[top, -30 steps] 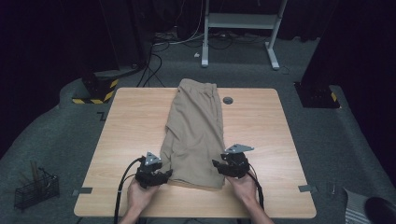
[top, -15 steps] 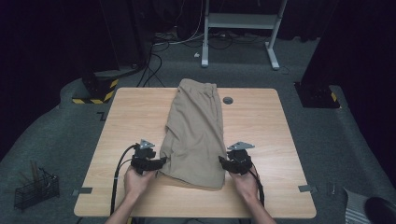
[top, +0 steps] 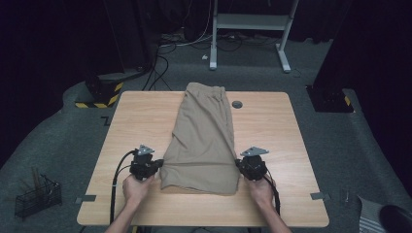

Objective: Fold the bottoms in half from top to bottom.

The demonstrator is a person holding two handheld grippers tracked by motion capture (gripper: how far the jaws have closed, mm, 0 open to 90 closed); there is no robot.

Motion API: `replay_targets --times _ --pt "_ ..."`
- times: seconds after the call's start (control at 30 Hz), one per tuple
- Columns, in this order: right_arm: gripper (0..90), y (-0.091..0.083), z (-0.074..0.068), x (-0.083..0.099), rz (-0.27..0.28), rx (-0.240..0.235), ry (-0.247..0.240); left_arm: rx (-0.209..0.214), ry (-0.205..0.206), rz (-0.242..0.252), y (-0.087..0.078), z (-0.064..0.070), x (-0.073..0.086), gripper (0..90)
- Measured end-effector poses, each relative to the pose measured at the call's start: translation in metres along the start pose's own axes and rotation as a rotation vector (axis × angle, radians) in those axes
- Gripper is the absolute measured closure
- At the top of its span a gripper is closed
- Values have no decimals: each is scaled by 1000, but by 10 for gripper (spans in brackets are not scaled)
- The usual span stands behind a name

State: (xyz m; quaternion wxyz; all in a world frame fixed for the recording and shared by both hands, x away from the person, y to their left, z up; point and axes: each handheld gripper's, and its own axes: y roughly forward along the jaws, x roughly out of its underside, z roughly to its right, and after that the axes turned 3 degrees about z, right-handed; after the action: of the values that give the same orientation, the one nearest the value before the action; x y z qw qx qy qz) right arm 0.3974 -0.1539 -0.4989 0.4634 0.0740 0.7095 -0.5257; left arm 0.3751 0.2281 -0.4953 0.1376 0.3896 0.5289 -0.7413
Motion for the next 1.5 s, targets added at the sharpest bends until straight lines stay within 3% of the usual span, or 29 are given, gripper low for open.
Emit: replay_targets --times 0.07,0.17,0.23,0.3,0.37,0.47,0.53,0.6,0.63,0.7,0.8,0.9,0.97,1.03,1.1,1.23,1.37,1.43,1.5 --pt "853 2 0 -2 -16 5 4 7 10 -7 1 3 -1 870" --pt "708 7 2 -1 -12 -6 42 17 -26 7 6 1 -5 626" --pt "662 7 2 -1 -2 1 64 -2 -44 21 12 -2 -11 529" --pt "659 6 4 -2 11 -2 81 -12 -57 19 18 -5 -19 495" --pt "681 6 6 -4 18 -2 96 -3 -72 19 28 -7 -28 508" --pt "725 9 8 -6 18 0 108 -15 -62 3 42 -7 -39 548" --pt "790 14 11 -7 14 -11 113 -22 -50 -14 49 -7 -42 666" --pt "886 18 10 -7 0 -10 104 -36 -16 -27 50 -6 -41 862" --pt "893 19 10 -6 -4 -7 100 -43 2 -33 48 -5 -39 891" --pt "897 17 10 -3 -3 -1 96 -48 29 -50 42 -4 -33 900" --pt "897 11 12 6 -3 -22 91 -12 16 -44 28 -5 -20 900" --pt "874 8 7 7 -10 -32 63 -10 10 -43 23 -4 -16 873" --pt "763 6 7 4 3 -23 76 3 -38 -22 24 -7 -19 702" --pt "694 6 11 0 22 -22 106 1 -68 0 28 -9 -25 592" --pt "678 7 14 -7 47 -12 126 2 -85 14 36 -9 -34 558" --pt "715 16 16 -14 38 -12 148 -9 -86 -1 51 -6 -40 630" --pt "887 27 12 -9 -13 -21 107 -13 -45 -25 52 -4 -33 882" --pt "895 21 10 -5 -10 -24 94 7 -49 -28 43 -6 -26 896" --pt "897 11 10 3 0 -36 80 61 -61 -20 32 -6 -15 897"
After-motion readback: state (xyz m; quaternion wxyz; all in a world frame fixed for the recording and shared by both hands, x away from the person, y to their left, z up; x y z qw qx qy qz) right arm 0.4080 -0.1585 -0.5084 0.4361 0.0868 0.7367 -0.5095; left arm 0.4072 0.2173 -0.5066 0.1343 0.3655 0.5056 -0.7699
